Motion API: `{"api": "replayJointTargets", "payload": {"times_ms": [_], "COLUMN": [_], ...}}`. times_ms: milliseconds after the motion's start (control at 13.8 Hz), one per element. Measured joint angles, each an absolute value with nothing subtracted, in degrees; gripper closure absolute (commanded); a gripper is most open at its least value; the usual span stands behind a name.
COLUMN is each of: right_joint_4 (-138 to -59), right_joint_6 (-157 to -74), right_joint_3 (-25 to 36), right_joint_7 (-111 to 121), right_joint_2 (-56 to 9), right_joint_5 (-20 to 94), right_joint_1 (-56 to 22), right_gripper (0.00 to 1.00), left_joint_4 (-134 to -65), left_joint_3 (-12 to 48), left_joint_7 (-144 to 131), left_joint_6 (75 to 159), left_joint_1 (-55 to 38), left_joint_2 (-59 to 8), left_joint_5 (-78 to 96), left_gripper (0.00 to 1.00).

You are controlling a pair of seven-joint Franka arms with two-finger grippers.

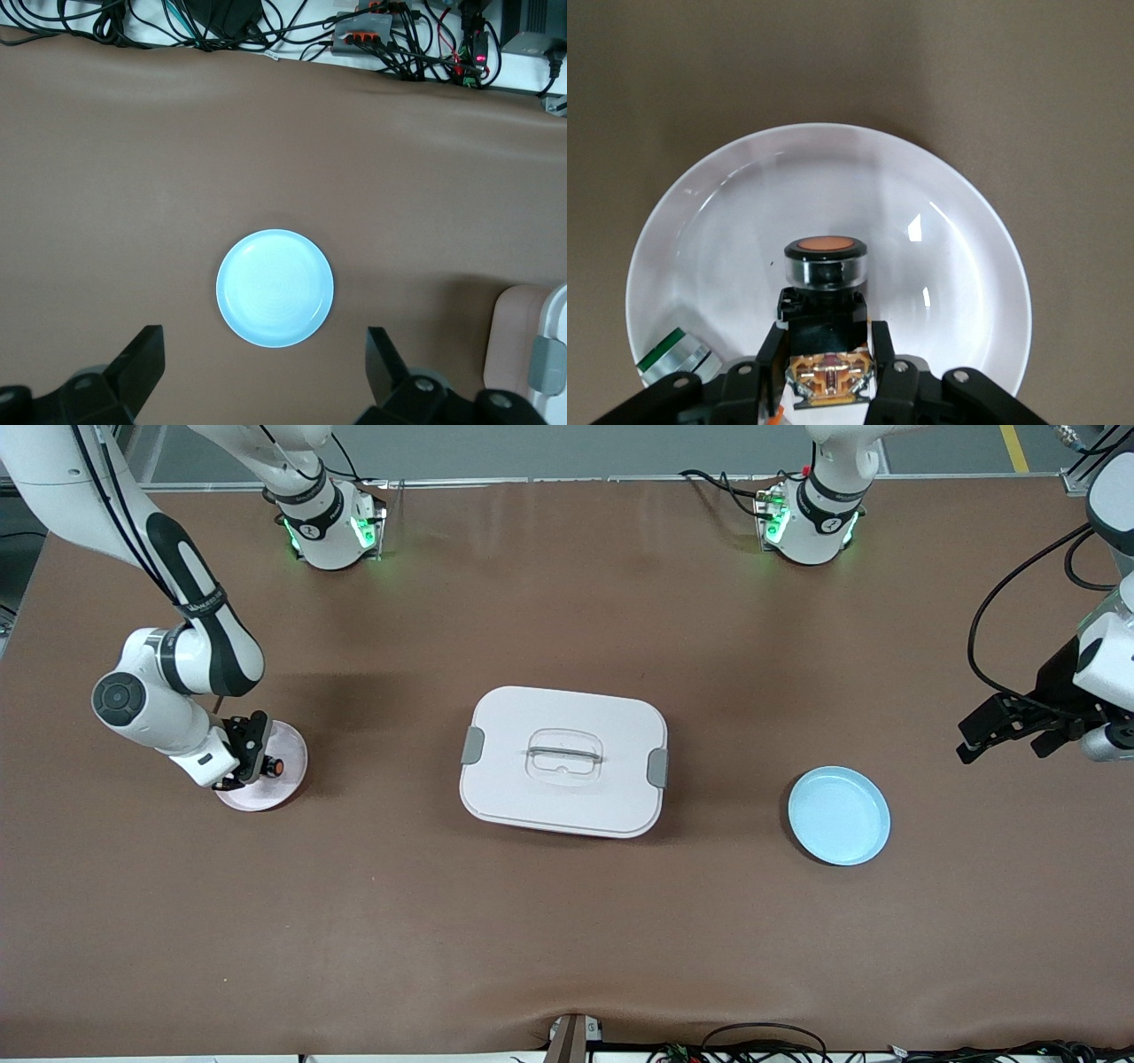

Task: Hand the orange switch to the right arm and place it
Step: 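Open the right gripper and release the switch on the white plate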

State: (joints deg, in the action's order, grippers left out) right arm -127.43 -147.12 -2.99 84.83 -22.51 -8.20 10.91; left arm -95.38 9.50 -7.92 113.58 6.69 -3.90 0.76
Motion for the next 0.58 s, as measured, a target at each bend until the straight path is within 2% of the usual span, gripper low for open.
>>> {"api": "replayJointTargets", "payload": {"times_ms": [145,290,362,579], "right_joint_4": [-127.4,-127.4,-127.4,-127.4], "right_joint_6": [-147.2,-147.4,-147.5,-147.6], "right_joint_3": [-3.0,-3.0,-3.0,-3.1], "right_joint_7": [84.8,84.8,84.8,84.8], "right_joint_2": [-22.6,-22.8,-22.8,-22.9], "right_joint_5": [-8.2,-8.2,-8.2,-8.2], "right_joint_1": [10.9,11.0,11.0,11.0], "right_gripper": [1.0,0.98,0.01,0.0], "left_joint_4": [-95.3,-95.2,-95.1,-94.9], "left_joint_3": [1.7,-0.4,-0.5,-0.5], "left_joint_7": [-7.9,-7.9,-7.9,-7.9], "left_joint_6": [113.4,113.4,113.3,111.6], "left_joint_1": [-1.2,-3.2,-3.2,-3.2], "left_joint_2": [-3.9,-3.8,-3.8,-3.8], "left_joint_5": [0.8,0.8,0.8,0.8], "left_gripper": [0.0,0.0,0.0,0.0]}}
